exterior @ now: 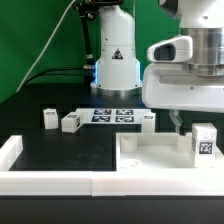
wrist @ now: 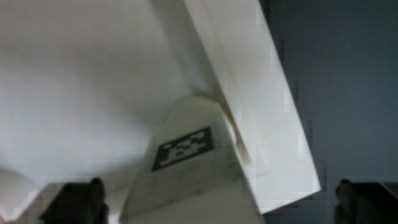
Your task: Assemble one leg
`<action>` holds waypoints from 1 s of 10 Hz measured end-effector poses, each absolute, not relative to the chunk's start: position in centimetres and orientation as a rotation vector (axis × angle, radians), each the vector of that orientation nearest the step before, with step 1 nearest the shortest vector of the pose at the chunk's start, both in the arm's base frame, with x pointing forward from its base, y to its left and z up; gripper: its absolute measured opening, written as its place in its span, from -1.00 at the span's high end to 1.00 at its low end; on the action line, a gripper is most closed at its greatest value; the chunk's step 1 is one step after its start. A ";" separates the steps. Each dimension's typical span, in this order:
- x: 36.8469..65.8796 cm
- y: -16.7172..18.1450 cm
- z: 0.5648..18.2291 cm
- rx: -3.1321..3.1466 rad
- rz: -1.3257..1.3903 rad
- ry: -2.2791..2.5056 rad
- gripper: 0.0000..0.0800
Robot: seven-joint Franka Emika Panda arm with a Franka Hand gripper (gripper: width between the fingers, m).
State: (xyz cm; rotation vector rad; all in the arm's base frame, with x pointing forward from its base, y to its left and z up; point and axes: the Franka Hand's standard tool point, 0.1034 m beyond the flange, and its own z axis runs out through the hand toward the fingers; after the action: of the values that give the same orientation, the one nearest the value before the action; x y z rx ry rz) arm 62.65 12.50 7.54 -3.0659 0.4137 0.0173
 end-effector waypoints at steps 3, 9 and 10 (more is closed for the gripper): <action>62.7 11.8 7.6 -3.087 0.019 0.190 -0.62; 62.7 11.8 7.5 -3.084 0.020 0.220 0.27; 62.7 11.8 7.5 -3.081 0.021 0.261 0.27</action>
Offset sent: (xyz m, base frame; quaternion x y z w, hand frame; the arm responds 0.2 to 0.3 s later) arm 0.0000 0.0000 0.0000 0.0000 0.0000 0.0000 1.0000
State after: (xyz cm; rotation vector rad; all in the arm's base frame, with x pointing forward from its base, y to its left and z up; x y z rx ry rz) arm 62.72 11.83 7.55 -3.0809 0.2610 0.0214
